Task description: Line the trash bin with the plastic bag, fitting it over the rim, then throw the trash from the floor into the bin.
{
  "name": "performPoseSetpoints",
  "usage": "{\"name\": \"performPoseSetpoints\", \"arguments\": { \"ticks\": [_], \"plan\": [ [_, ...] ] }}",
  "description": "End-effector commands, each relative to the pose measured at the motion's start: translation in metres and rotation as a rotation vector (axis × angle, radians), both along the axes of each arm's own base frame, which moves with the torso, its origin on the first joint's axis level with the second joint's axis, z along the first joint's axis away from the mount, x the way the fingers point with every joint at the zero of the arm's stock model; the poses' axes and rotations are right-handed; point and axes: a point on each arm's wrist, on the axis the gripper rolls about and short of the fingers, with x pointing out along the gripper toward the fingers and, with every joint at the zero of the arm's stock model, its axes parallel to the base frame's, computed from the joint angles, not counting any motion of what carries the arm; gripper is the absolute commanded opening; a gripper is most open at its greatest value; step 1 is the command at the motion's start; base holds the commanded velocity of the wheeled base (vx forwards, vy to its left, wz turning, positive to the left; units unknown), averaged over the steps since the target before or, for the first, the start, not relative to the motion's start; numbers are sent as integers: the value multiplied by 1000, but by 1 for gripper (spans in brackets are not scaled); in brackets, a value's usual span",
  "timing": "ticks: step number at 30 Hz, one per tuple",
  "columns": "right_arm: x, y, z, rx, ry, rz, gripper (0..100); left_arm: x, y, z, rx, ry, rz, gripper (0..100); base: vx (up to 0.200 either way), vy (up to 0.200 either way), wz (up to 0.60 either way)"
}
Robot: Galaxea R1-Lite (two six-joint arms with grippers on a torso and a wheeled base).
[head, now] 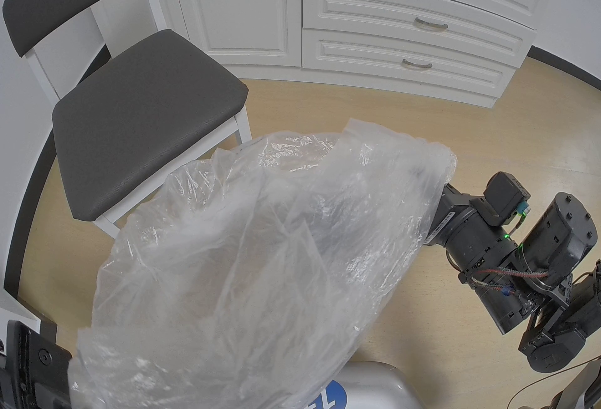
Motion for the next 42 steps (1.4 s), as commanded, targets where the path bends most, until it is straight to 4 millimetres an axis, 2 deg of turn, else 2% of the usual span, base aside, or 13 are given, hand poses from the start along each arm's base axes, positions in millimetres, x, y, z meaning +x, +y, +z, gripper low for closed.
{"name": "performPoseSetpoints", "arguments": {
  "ticks": [1,24,32,38,39,42],
  "plan": [
    [0,0,0,-1,1,0,0,0,0,0,1,2,0,0,0,0,0],
    [0,0,-2,-4,4,0,0,0,0,-3,10,4,-3,0,0,0,0],
    [1,-1,0,0,0,-7,0,2,-1,2,-8,50,4,0,0,0,0],
    [6,-2,2,3,-6,-25,0,19,-9,8,1,79,129,0,0,0,0],
    [9,-5,4,-1,-14,-57,0,34,-13,8,13,119,234,0,0,0,0],
    [15,-6,8,4,-22,-108,0,53,-16,9,22,168,332,0,0,0,0]
  ]
}}
